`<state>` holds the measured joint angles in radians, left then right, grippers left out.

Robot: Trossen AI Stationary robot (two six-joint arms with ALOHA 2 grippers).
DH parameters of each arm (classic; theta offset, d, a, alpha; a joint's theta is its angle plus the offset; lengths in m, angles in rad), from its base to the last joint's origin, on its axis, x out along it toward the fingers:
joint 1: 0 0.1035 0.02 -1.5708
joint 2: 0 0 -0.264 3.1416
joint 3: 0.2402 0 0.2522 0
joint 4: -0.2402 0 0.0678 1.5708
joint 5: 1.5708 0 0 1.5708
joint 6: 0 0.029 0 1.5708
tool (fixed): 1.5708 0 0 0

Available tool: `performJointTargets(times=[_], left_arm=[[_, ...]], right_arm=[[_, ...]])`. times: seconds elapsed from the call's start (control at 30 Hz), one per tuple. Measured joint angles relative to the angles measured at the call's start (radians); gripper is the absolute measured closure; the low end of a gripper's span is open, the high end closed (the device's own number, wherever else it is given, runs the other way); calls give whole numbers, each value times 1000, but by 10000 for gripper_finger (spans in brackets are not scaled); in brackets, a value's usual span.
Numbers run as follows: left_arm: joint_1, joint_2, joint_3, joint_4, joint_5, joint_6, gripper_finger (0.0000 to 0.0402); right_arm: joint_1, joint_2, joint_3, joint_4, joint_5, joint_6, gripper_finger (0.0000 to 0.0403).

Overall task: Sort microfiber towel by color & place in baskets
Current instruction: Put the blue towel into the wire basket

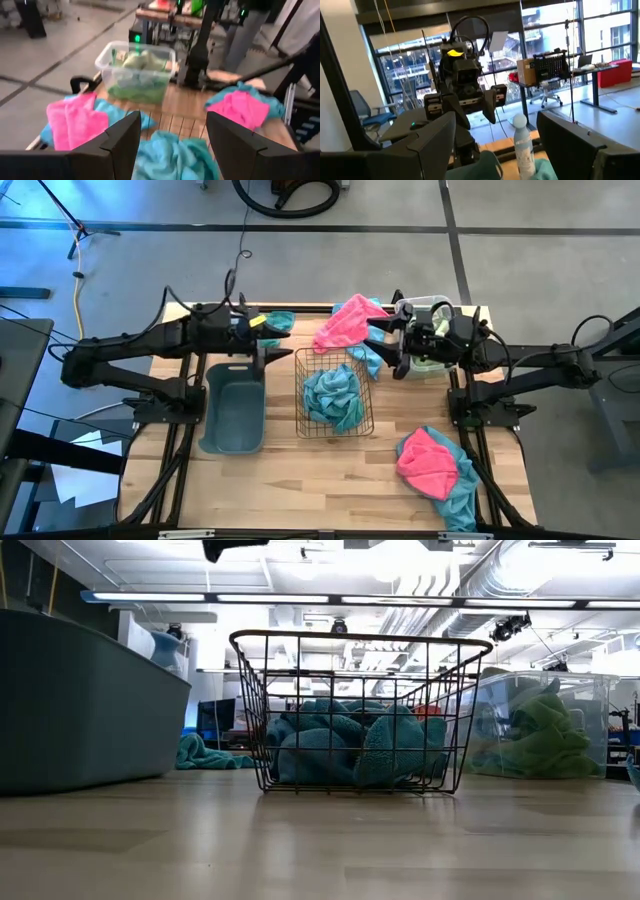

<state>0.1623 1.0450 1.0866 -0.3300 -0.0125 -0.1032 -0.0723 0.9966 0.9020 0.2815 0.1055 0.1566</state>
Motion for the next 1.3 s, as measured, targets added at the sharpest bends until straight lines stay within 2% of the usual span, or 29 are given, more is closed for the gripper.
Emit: performJointTargets(times=[0.2,0.33,0.5,0.83,0.93,1.03,1.3], left_arm=[[0,-3,0,102,44,0,188],[0,-7,0,110,62,-1,188],[0,-42,-45,128,64,-34,188],[0,-157,-256,403,21,-166,188],[0,-169,-276,441,4,-179,188],[0,-174,-279,460,-3,-179,188],[0,-173,-279,469,-38,-175,188]], right_arm=[[0,6,0,34,0,1,126],[0,30,0,30,0,-2,126],[0,58,0,32,0,-89,126],[0,60,0,30,15,-69,126],[0,60,0,24,55,-88,126],[0,60,0,1,56,-23,126],[0,66,0,-41,34,0,126]])
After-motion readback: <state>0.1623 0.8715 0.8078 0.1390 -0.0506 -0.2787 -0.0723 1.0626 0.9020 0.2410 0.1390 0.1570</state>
